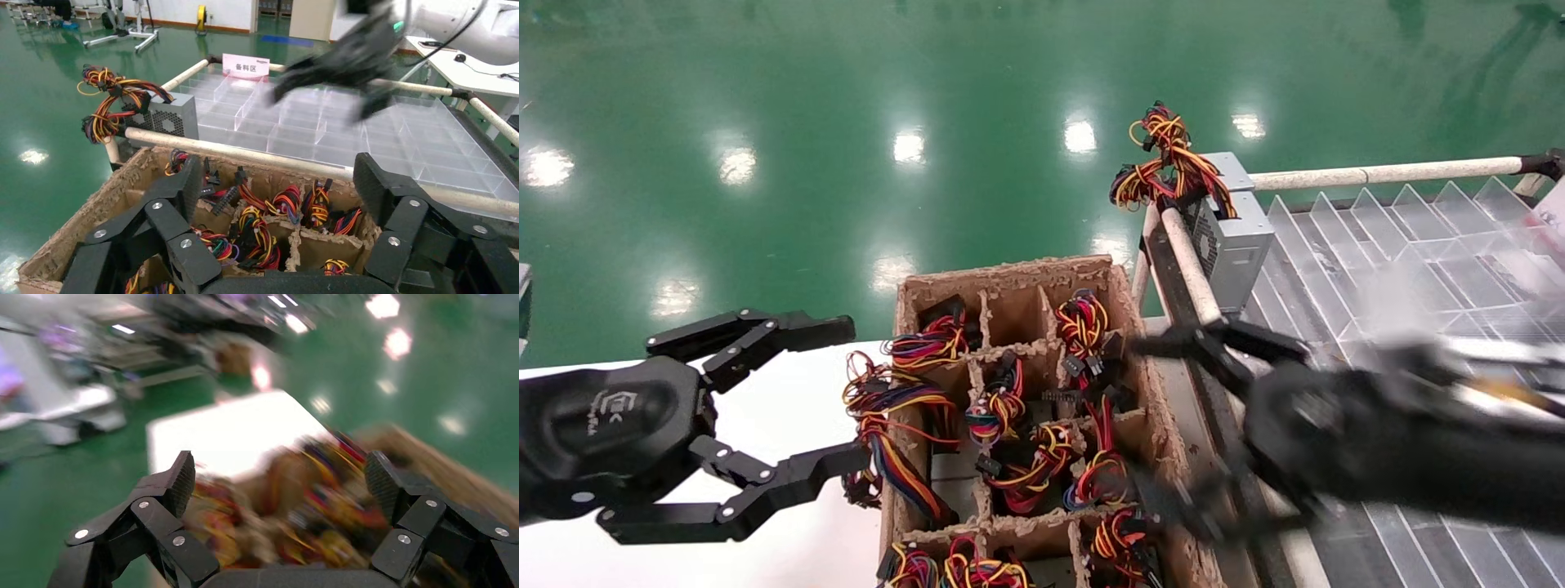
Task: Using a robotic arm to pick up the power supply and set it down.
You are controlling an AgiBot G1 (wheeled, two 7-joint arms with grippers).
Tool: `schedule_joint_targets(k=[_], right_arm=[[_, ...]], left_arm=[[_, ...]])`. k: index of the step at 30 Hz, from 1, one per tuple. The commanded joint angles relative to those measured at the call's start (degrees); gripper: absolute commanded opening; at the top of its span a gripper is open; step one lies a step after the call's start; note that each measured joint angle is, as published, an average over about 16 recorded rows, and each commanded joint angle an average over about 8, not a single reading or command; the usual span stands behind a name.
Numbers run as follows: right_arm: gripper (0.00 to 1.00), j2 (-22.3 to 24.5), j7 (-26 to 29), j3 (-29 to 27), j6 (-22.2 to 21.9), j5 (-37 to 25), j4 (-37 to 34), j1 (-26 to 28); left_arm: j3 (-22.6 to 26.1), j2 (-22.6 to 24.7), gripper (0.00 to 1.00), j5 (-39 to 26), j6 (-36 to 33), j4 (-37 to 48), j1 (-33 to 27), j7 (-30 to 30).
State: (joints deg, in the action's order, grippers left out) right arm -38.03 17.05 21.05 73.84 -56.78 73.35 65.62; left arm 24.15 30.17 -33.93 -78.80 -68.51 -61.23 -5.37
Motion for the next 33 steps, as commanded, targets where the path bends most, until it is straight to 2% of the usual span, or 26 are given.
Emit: schedule_joint_targets(k=[1, 5, 6, 13, 14, 33], right_arm=[[1.0, -0.93, 2.2, 1.75, -4.24, -5.21, 0.48, 1.39], [1.0, -4.39, 6.95, 4.67, -9.83, -12.29, -1.12, 4.29], [0.92, -5.19, 7.86, 5.27, -10.86, -13.71, -1.82, 4.92], [0.04, -9.75, 11.54, 8.16, -13.75, -19.13, -6.5, 8.47], [0.0, -10.23, 11.74, 8.4, -13.74, -19.39, -7.02, 8.81], [0.0, -16.03, 10.3, 10.22, -12.48, -20.25, -15.99, 12.34]], left_arm=[[0.0, 0.0, 0.0, 0.0, 0.0, 0.0, 0.0, 0.0], [0.0, 0.0, 0.0, 0.0, 0.0, 0.0, 0.0, 0.0], [0.0, 0.0, 0.0, 0.0, 0.0, 0.0, 0.0, 0.0], [0.0, 0.0, 0.0, 0.0, 0.0, 0.0, 0.0, 0.0], [0.0, 0.0, 0.0, 0.0, 0.0, 0.0, 0.0, 0.0], [0.0, 0.0, 0.0, 0.0, 0.0, 0.0, 0.0, 0.0]])
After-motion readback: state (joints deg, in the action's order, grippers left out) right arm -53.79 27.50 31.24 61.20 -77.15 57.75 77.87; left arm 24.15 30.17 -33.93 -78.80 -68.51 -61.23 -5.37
